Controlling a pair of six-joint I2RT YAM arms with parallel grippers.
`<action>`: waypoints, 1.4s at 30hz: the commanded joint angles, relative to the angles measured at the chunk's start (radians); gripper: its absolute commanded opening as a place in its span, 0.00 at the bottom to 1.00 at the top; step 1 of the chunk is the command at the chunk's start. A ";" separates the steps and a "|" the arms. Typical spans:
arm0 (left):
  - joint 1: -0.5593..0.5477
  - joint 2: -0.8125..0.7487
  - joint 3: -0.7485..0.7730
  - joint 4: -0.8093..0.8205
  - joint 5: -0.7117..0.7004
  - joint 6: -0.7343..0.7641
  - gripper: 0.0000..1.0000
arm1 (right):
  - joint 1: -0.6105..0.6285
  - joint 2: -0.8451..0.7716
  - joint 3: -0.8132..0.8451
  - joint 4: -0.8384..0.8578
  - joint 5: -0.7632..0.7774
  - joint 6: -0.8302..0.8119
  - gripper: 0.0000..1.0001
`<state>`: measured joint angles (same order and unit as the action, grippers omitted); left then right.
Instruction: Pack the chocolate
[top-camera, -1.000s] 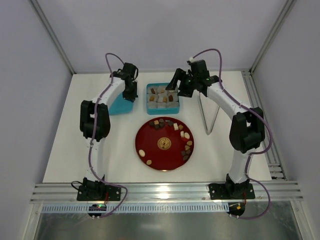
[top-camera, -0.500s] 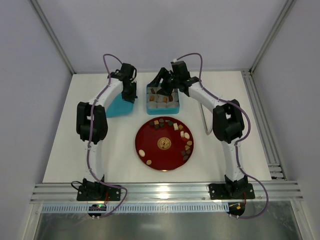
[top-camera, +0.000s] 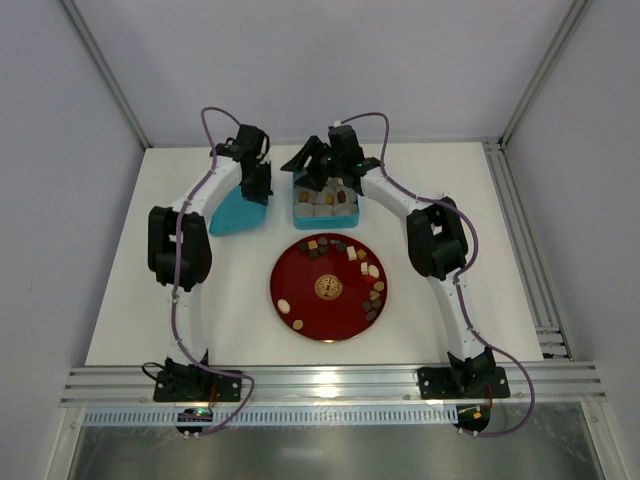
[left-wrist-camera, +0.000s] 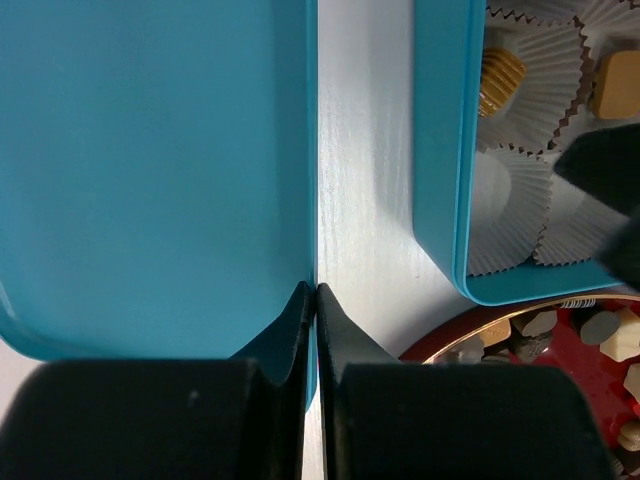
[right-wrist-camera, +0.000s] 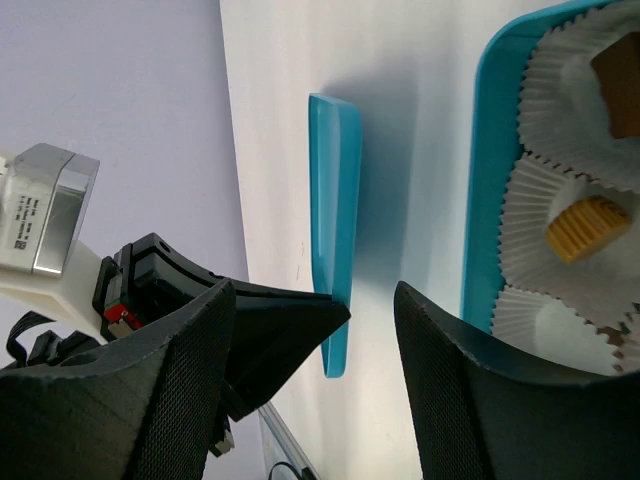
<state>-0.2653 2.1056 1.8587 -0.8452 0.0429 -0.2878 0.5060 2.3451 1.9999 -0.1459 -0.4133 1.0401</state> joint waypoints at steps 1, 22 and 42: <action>0.005 -0.068 -0.006 0.024 0.034 -0.004 0.00 | 0.032 0.028 0.068 0.046 0.001 0.032 0.65; 0.006 -0.134 -0.073 0.037 0.064 -0.014 0.00 | 0.092 0.164 0.209 0.017 0.065 0.054 0.62; -0.008 -0.144 -0.087 0.043 0.094 -0.022 0.00 | 0.124 0.221 0.261 0.028 0.093 0.072 0.50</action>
<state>-0.2668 2.0106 1.7744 -0.8291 0.1112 -0.3073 0.6209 2.5614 2.2101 -0.1532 -0.3378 1.1030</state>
